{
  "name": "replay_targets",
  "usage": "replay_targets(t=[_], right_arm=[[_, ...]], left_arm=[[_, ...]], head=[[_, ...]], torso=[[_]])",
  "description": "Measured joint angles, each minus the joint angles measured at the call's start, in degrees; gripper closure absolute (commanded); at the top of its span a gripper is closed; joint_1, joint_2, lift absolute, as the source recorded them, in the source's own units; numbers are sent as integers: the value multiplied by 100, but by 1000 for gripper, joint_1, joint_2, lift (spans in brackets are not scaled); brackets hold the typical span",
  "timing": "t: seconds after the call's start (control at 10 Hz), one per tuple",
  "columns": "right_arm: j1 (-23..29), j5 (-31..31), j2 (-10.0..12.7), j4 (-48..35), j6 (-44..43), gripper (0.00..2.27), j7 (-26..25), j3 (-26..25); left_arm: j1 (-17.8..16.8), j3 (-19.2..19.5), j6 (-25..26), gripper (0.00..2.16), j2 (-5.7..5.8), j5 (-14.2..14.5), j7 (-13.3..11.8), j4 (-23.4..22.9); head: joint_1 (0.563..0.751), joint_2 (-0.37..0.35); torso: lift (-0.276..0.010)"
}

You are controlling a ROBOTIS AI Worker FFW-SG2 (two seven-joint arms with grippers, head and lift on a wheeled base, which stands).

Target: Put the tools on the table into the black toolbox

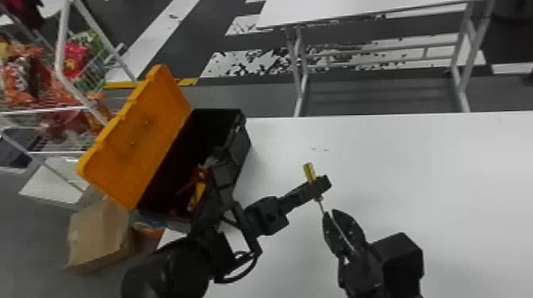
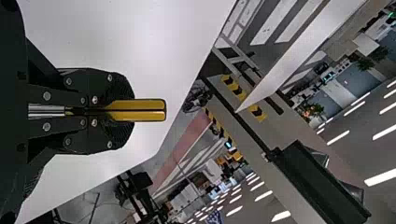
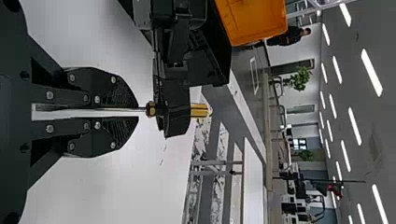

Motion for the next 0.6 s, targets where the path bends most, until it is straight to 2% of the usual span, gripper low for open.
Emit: replay_targets(t=[0.1,0.3,0.6], right_arm=[[30,-25,0,0,-17,93,-53,-30],[147,-115,0,1,-95,87,-86,-202],[482,-249,-3,29,-866,93,-94,-660]], left_arm=[[0,14,0,2138,0,5,-4,-9],[-11,150,31,2138,8,6,18,-97],[-90,712,283,2138,40,-34,40,-543]], head=[[695,339],[695,334],[695,334]], torso=[[-75],[-75],[-75]])
